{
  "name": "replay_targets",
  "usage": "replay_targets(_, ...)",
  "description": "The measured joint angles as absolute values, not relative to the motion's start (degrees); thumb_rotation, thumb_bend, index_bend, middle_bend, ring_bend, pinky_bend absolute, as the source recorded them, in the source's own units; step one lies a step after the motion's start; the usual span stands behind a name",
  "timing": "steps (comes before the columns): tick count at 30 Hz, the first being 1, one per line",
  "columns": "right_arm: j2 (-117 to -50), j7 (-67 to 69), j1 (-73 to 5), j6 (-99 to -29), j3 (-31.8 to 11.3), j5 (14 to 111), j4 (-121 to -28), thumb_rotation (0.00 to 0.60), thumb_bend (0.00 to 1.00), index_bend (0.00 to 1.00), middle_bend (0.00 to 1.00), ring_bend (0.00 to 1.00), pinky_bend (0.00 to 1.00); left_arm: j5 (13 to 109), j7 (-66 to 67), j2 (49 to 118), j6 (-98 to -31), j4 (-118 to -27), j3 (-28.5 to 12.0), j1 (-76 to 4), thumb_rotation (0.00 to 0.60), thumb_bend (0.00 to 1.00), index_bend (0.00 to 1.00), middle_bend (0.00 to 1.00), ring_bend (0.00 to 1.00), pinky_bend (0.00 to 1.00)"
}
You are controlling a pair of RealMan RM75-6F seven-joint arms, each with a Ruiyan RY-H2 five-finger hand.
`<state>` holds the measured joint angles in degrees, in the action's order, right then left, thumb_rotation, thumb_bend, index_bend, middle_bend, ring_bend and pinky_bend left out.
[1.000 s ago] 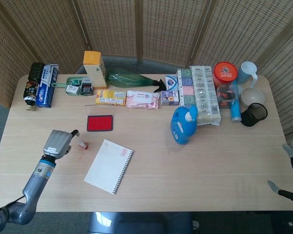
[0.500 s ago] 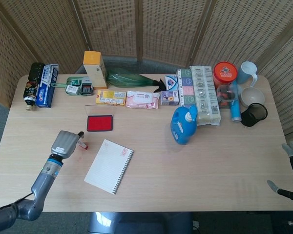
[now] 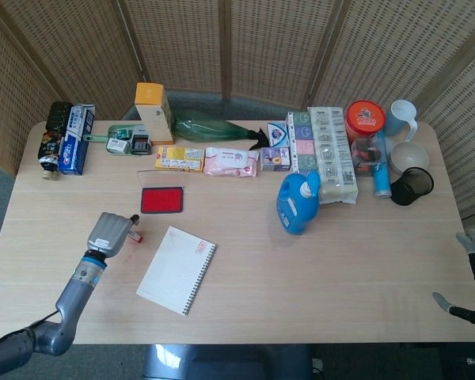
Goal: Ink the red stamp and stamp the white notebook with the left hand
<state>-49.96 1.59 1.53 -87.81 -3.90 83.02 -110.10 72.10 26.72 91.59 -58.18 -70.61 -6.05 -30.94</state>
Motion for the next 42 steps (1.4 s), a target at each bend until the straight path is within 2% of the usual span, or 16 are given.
replay_targets(22,-49.55,2.62,1.53,-87.82,-3.8,83.22,-110.19,0.6,0.08,0.06,0.02,0.0,0.0,70.06,29.22,92.98,-58.14,-69.53,-5.57,-31.87,0.6,0.39,0.48,1.0,1.0,1.0)
replay_targets(35,-49.48,2.81,1.52,-87.85,-3.73,83.36,-110.2,0.6,0.08,0.06,0.02,0.0,0.0,70.26,29.41,93.29,-58.9,-68.97,-5.38,-32.12,0.6,0.4,0.59,1.0,1.0,1.0)
replay_targets(42,-49.51,2.73,1.49,-87.81,-3.69,83.39,-110.23,0.6,0.08,0.06,0.02,0.0,0.0,70.52,28.9,93.34,-59.27,-68.64,-5.32,-32.15,0.6,0.4,0.6,1.0,1.0,1.0)
